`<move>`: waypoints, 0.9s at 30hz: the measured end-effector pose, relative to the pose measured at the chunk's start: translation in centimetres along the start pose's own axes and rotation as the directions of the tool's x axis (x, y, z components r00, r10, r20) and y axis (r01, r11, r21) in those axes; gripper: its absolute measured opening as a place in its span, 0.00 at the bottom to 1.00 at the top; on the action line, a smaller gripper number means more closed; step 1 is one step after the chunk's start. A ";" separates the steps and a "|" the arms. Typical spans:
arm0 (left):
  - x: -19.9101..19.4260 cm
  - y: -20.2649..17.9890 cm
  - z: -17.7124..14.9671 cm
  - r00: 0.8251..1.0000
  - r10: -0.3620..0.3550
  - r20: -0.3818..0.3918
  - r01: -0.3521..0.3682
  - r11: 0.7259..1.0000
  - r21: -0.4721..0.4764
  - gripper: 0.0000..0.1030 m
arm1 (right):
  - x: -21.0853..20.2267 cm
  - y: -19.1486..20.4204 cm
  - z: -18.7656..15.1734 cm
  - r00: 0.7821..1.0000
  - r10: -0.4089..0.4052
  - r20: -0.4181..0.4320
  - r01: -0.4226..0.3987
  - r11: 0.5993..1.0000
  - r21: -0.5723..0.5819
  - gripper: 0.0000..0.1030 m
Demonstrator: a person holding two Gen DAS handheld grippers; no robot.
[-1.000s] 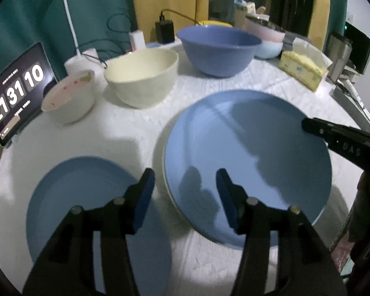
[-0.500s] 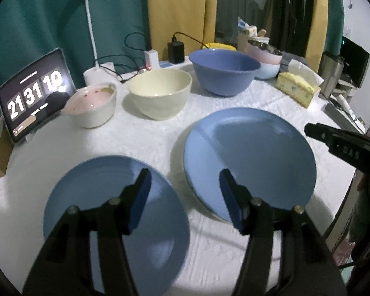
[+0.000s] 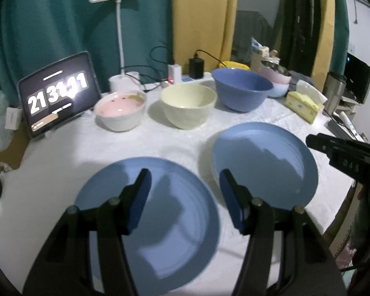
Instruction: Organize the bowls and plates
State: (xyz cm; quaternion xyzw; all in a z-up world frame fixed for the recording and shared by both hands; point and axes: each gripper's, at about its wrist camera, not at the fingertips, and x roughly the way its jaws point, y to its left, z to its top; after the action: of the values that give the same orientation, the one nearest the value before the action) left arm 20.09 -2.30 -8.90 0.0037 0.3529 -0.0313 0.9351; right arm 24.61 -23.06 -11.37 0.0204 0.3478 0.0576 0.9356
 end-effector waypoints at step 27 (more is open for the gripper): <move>-1.5 11.6 -5.3 0.992 0.124 -0.014 -0.124 0.970 -0.209 0.58 | 2.4 12.4 -1.2 0.990 0.100 -0.100 -0.119 0.972 -0.204 0.24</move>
State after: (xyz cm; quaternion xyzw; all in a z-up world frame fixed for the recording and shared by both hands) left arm 16.22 9.46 -12.08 -0.0728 0.3535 0.0647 0.9304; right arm 24.49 -10.50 -12.88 -0.0617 0.3794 0.1465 0.9115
